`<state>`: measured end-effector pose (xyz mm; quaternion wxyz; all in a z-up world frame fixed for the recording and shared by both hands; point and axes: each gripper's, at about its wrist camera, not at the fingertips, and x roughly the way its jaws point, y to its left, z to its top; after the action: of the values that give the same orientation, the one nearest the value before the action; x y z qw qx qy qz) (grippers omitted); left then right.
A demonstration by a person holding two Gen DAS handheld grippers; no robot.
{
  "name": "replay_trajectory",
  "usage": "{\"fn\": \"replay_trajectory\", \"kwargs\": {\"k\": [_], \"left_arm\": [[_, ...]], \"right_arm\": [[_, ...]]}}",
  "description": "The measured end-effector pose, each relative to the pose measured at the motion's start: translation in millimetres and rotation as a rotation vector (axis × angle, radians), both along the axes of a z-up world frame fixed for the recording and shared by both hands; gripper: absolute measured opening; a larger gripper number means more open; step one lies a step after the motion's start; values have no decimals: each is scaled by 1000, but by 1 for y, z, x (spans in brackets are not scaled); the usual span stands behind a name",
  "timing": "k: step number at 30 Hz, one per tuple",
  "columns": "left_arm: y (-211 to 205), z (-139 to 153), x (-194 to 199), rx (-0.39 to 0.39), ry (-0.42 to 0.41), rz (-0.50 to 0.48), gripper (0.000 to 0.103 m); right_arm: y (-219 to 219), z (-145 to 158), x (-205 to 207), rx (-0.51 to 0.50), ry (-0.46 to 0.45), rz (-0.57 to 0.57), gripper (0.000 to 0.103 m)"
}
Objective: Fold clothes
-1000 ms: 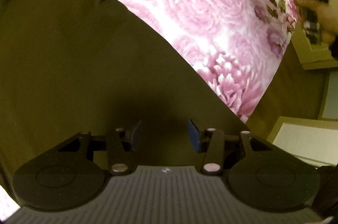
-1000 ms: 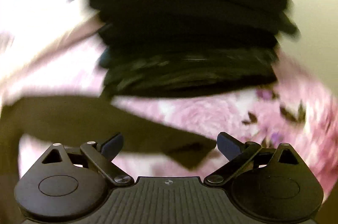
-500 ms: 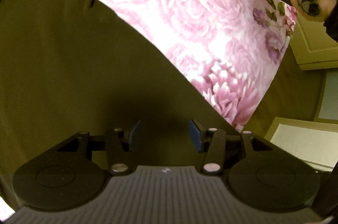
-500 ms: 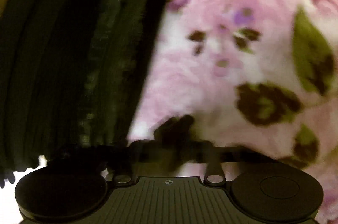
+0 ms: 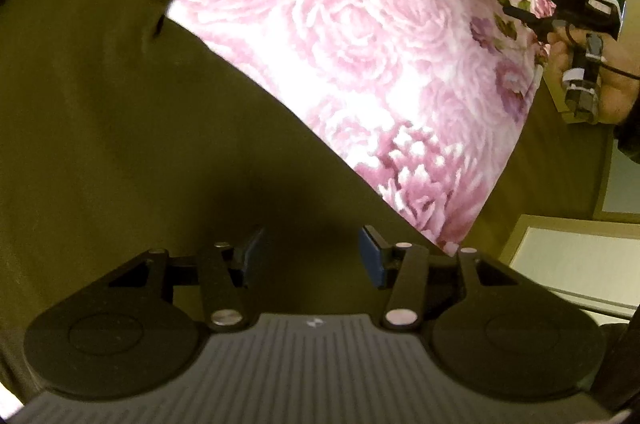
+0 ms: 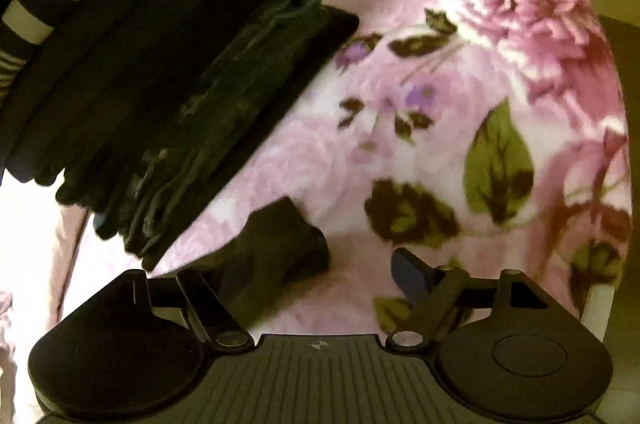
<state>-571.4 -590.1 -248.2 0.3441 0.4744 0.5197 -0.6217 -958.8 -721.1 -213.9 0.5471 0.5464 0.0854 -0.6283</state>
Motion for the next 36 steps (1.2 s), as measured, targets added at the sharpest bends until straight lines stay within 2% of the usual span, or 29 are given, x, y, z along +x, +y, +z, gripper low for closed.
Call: {"fn": "replay_trajectory", "kwargs": {"k": [6, 9, 12, 14, 16, 20, 22, 23, 24, 25, 28, 32, 33, 34, 36], "left_arm": [[9, -4, 10, 14, -15, 20, 46], [10, -1, 14, 7, -12, 31, 46], [13, 0, 17, 3, -16, 44, 46], [15, 1, 20, 3, -17, 57, 47], [17, 0, 24, 11, -20, 69, 47], [19, -6, 24, 29, -22, 74, 47], [16, -8, 20, 28, -15, 64, 47], [14, -9, 17, 26, -12, 58, 47], [11, -10, 14, 25, -9, 52, 47], [9, -10, 11, 24, -6, 46, 47], [1, -11, 2, 21, 2, 26, 48], [-6, -16, -5, 32, -4, -2, 48], [-8, -17, -6, 36, -8, -6, 48], [-10, -18, -7, 38, -12, -9, 48], [-13, -16, -9, 31, -13, -14, 48]], "right_arm": [[-9, 5, 13, -99, -64, 115, 79], [-31, 0, 28, -131, -123, 175, 79], [-36, -5, 32, -48, -107, 119, 79], [-34, -10, 21, 13, -153, 1, 79], [-27, 1, 15, 17, -121, -64, 78], [-31, 30, 5, -107, 29, -11, 78], [-50, 27, -3, -122, 45, 81, 78], [-62, 19, -4, -108, 60, 166, 78], [-75, 12, -4, -93, 75, 251, 70], [-85, 3, -1, -66, 98, 336, 51], [-97, -17, 9, 13, 171, 496, 50], [-94, -32, 15, 1, 224, 535, 49], [-94, -34, 16, -7, 230, 537, 22], [-95, -34, 18, -7, 232, 559, 12], [-94, -16, 27, -100, 349, 589, 11]]}}
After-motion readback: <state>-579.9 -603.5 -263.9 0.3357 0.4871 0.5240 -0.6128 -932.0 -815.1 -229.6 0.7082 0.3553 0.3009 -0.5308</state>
